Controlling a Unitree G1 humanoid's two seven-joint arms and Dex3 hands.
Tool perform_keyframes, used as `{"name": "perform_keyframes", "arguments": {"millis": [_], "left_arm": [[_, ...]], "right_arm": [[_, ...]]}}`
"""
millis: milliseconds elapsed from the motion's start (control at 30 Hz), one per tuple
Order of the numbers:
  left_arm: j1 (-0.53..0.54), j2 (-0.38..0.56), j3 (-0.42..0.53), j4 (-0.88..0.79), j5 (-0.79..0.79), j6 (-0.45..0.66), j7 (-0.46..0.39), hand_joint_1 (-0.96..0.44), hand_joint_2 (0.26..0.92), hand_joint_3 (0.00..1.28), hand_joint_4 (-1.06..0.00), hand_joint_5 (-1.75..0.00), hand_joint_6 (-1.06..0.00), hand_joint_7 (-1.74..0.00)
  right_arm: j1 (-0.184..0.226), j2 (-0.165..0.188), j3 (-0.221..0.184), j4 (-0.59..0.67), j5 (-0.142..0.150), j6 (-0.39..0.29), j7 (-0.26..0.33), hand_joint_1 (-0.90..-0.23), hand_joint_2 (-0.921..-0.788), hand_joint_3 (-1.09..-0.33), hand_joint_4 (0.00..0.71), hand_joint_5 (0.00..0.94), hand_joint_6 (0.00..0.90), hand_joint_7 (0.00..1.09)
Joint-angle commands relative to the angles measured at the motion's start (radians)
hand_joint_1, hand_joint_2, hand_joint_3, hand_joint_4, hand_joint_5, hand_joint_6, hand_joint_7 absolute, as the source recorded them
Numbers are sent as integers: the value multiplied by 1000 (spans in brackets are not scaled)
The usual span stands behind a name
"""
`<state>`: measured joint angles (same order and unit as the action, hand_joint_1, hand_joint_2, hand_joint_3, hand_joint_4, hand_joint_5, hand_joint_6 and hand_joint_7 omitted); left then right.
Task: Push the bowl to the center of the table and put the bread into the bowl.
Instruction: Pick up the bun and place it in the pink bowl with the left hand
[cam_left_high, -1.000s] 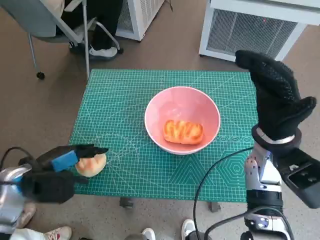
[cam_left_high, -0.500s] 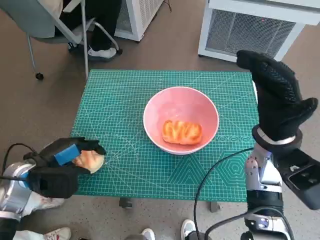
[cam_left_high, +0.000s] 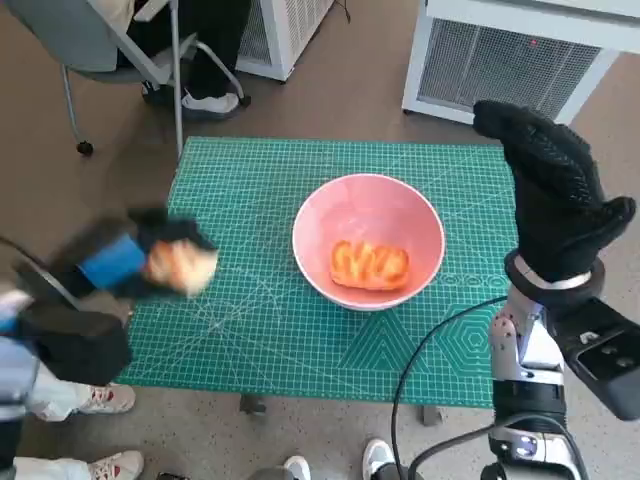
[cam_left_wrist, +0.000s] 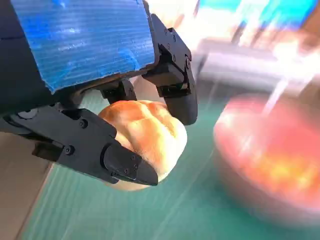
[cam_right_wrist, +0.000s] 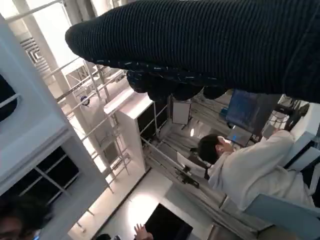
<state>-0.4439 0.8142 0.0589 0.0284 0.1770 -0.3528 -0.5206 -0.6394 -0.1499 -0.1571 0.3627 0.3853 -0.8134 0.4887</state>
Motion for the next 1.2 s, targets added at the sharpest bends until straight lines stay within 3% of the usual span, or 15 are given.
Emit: {"name": "perform_keyframes", "arguments": {"millis": [33,300,533,867,1000,1033,1067,1167,1200], "left_arm": [[-120,-56,-35,-30,-4,23,13,1,920,88,-579,-1237,-685,-1147],[-359,-179,-161,69,42,-20,3,1,921,91,-574,-1230,-683,-1161],[-532,-286,-275,280,129,-113,16,0,920,91,-587,-1232,-672,-1162],[-601,-434,-382,454,278,-50,111,1,920,74,-628,-1162,-669,-1187],[-597,-469,-421,481,331,43,98,0,921,137,-572,-1182,-586,-1303],[-596,-474,-430,484,341,65,88,-31,902,119,-533,-834,-525,-990],[-596,-477,-444,490,354,93,67,-53,900,84,-546,-539,-538,-689],[-598,-486,-473,504,375,148,26,-170,877,32,-365,-176,-443,-237],[-596,-488,-481,505,379,161,12,-188,874,26,-339,-141,-428,-190]], "right_arm": [[-2,5,-2,18,-7,-4,2,-586,-921,-777,-1,499,-1,675],[-19,16,8,35,-15,-7,1,-579,-921,-785,-1,499,-1,676],[-26,18,12,49,-16,-15,8,-587,-921,-794,-1,498,-1,670],[-29,18,11,64,-13,-16,9,-588,-921,-796,-1,496,-1,660],[-26,16,9,66,-11,-17,12,-591,-921,-796,-1,495,-1,657],[-25,15,9,66,-10,-17,13,-592,-921,-796,-1,494,-1,656],[-24,15,9,65,-8,-17,14,-592,-921,-797,-1,493,-1,655],[-19,14,7,62,-2,-15,18,-593,-921,-795,-1,489,-1,652],[-17,14,7,61,0,-14,19,-594,-921,-795,-1,489,-1,652]]}}
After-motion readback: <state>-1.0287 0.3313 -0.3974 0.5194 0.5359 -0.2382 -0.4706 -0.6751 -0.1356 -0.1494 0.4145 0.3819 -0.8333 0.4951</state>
